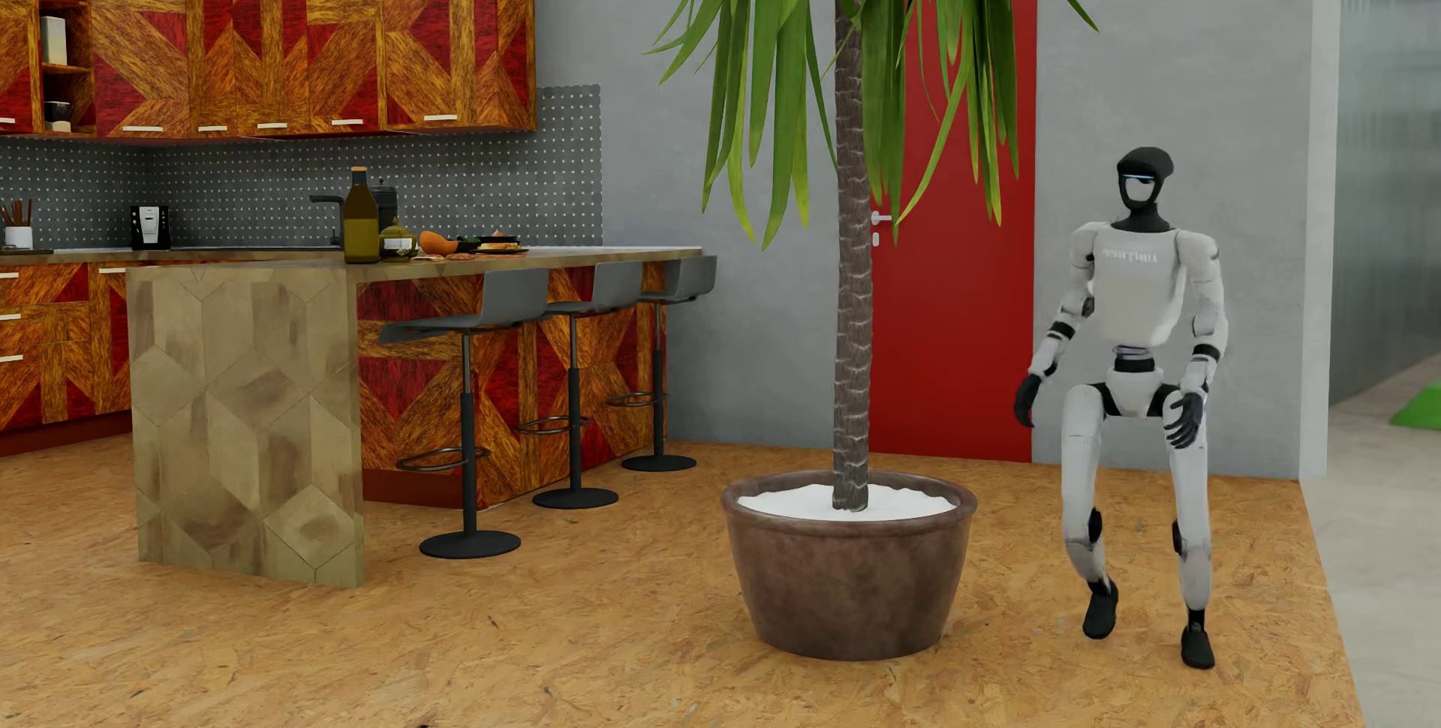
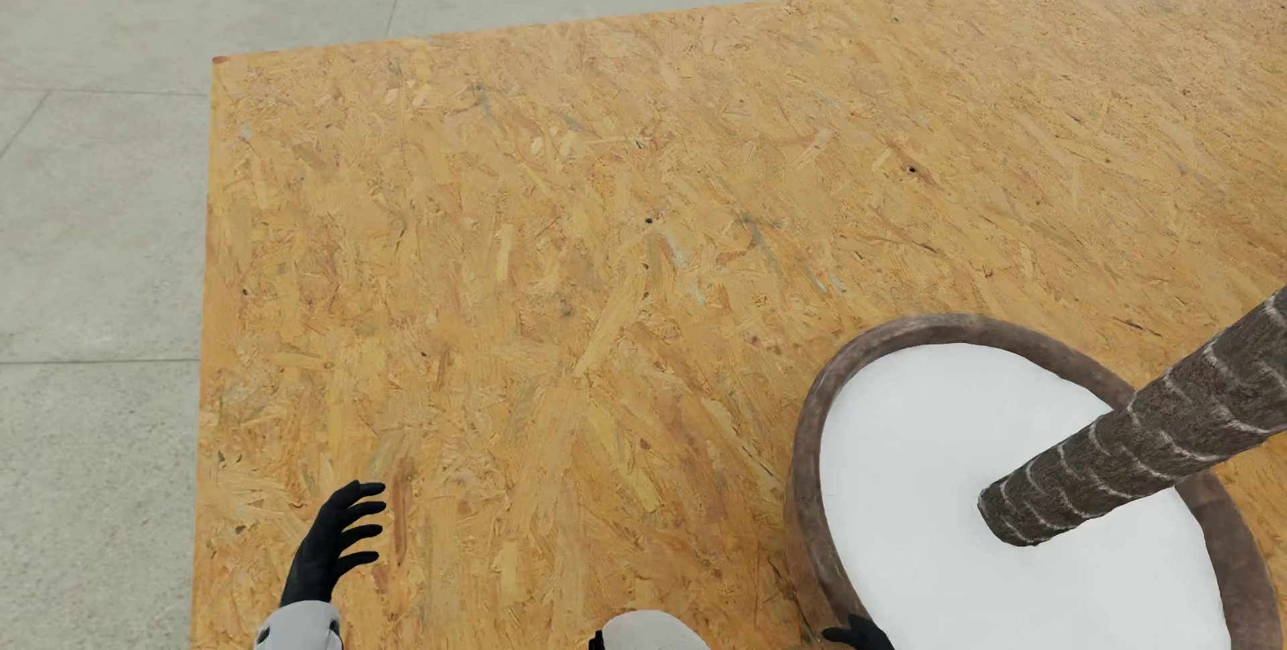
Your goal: Walk around the plant
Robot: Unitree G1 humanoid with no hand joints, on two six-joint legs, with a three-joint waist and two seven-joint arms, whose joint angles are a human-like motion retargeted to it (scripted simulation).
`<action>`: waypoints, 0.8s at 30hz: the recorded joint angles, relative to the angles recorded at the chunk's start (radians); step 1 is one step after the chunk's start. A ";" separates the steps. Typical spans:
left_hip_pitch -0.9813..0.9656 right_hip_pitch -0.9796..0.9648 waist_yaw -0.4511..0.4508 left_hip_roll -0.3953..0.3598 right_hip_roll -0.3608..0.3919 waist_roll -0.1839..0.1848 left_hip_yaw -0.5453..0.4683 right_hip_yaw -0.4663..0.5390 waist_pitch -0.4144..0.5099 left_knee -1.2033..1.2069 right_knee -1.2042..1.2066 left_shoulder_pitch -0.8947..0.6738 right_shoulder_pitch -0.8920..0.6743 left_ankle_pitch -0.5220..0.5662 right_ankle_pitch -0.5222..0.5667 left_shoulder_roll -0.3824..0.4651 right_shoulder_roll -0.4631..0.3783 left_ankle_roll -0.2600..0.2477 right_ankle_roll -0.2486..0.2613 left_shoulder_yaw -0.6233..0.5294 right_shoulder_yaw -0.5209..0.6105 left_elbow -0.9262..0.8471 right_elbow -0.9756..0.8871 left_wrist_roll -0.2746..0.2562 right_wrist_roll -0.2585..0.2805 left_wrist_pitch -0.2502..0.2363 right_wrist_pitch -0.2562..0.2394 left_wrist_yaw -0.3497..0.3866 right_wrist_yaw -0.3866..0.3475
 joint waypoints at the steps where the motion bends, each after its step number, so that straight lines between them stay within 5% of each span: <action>1: 0.058 -0.031 -0.033 0.011 -0.001 -0.019 0.001 0.002 -0.012 -0.010 -0.092 -0.053 0.052 -0.036 -0.105 -0.041 0.007 0.015 0.013 -0.032 -0.021 -0.023 -0.008 0.000 0.005 0.018 0.043 -0.001 -0.005; 2: 0.102 -0.045 -0.053 0.015 -0.006 -0.043 -0.004 0.013 -0.025 0.006 -0.185 -0.100 0.102 -0.066 -0.162 -0.070 0.022 0.007 0.032 -0.086 0.002 -0.037 -0.013 0.010 0.003 0.046 0.076 -0.012 -0.020; 4: -0.061 0.014 0.031 0.028 -0.005 -0.039 -0.075 0.012 -0.007 0.442 -0.334 -0.121 0.073 0.245 -0.018 -0.138 -0.005 -0.082 -0.006 -0.115 0.106 0.000 0.128 0.072 0.003 0.071 0.108 -0.068 -0.045; 5: -0.121 0.051 0.101 0.005 0.021 0.005 -0.132 0.032 -0.001 0.475 -0.335 -0.053 0.048 0.296 -0.055 -0.144 -0.014 -0.110 -0.001 -0.093 0.080 0.029 0.138 0.110 0.014 0.065 0.126 -0.110 -0.043; 7: -0.215 0.128 0.207 -0.024 0.073 0.126 -0.200 0.078 -0.017 0.303 -0.380 0.147 -0.028 0.074 -0.109 -0.091 -0.005 -0.136 0.016 0.014 0.027 0.037 0.045 0.188 0.009 0.090 0.129 -0.201 -0.041; 8: -0.198 0.167 0.197 -0.008 0.087 0.173 -0.209 0.101 -0.027 0.109 -0.382 0.209 -0.078 0.056 -0.154 -0.046 0.009 -0.146 0.018 0.027 0.030 0.086 -0.006 0.210 -0.001 0.109 0.109 -0.229 -0.025; 10: -0.050 0.136 0.156 -0.008 0.018 0.127 -0.086 0.064 0.002 0.065 -0.201 0.150 -0.114 -0.024 -0.100 0.015 0.040 0.026 -0.080 0.017 0.039 0.040 0.036 0.180 -0.008 0.218 0.028 -0.215 0.058; 11: 0.029 0.096 0.118 0.006 -0.002 0.108 -0.041 0.018 0.014 0.023 -0.153 0.083 -0.062 -0.056 -0.045 -0.004 0.038 -0.022 -0.102 0.009 0.034 -0.011 0.024 0.145 0.003 0.244 -0.003 -0.167 0.098; 12: 0.039 0.060 0.075 0.020 -0.002 0.087 -0.021 -0.004 0.026 0.105 -0.206 -0.001 -0.002 -0.030 -0.055 -0.046 0.007 -0.050 -0.088 -0.010 0.057 -0.051 0.001 0.111 0.012 0.229 -0.013 -0.111 0.111; 14: -0.113 0.089 0.058 0.004 0.011 0.063 -0.074 0.022 0.016 0.463 -0.311 -0.098 0.063 0.296 -0.132 -0.119 -0.072 -0.086 -0.039 -0.092 0.097 -0.031 0.132 0.072 0.008 0.114 -0.026 -0.031 0.062; 16: -0.253 0.204 0.121 -0.026 0.075 0.112 -0.161 0.079 0.006 0.430 -0.377 0.009 0.090 0.165 -0.177 -0.139 -0.024 -0.111 -0.038 -0.046 0.049 -0.020 0.091 0.091 0.020 0.020 0.029 -0.038 -0.054; 17: -0.324 0.269 0.152 -0.024 0.098 0.135 -0.166 0.107 0.002 0.349 -0.413 0.088 0.049 0.096 -0.204 -0.131 -0.005 -0.121 -0.038 -0.026 0.074 -0.046 0.097 0.115 0.015 0.016 0.065 -0.056 -0.111; 19: -0.343 0.269 0.159 -0.020 0.122 0.165 -0.146 0.120 0.008 0.044 -0.232 0.136 -0.040 0.122 -0.186 -0.022 0.030 -0.145 -0.065 0.002 -0.001 0.034 -0.019 0.141 -0.012 0.004 0.138 -0.093 -0.143; 20: -0.313 0.183 0.137 0.003 0.099 0.151 -0.122 0.082 0.008 0.056 -0.011 0.103 -0.065 0.268 -0.020 0.034 0.033 -0.117 -0.100 0.001 0.034 0.083 -0.013 0.142 -0.023 0.004 0.141 -0.090 -0.122; 21: -0.267 0.099 0.097 0.014 0.067 0.116 -0.084 0.053 0.002 0.066 0.105 0.091 -0.075 0.216 0.154 0.045 0.026 0.002 -0.073 0.016 0.041 0.083 0.053 0.133 -0.017 -0.003 0.126 -0.062 -0.063; 22: -0.203 0.034 0.057 0.023 0.039 0.071 -0.048 0.032 0.004 0.057 0.158 0.070 -0.054 0.175 0.183 0.041 0.003 0.042 -0.020 0.029 0.030 0.049 0.065 0.115 -0.001 0.004 0.116 -0.034 0.004; 23: -0.141 -0.019 0.036 0.039 -0.003 0.039 -0.009 0.012 -0.007 0.038 0.109 0.060 -0.025 0.139 0.081 0.001 -0.028 -0.020 -0.007 0.010 0.016 -0.040 0.035 0.087 0.010 0.027 0.117 -0.014 0.054; 24: -0.076 -0.032 0.014 0.052 -0.036 0.015 0.025 -0.005 -0.028 0.018 -0.037 0.053 0.005 0.102 -0.041 -0.043 -0.006 -0.005 -0.010 -0.035 -0.031 -0.058 0.019 0.069 -0.010 0.034 0.114 -0.015 0.070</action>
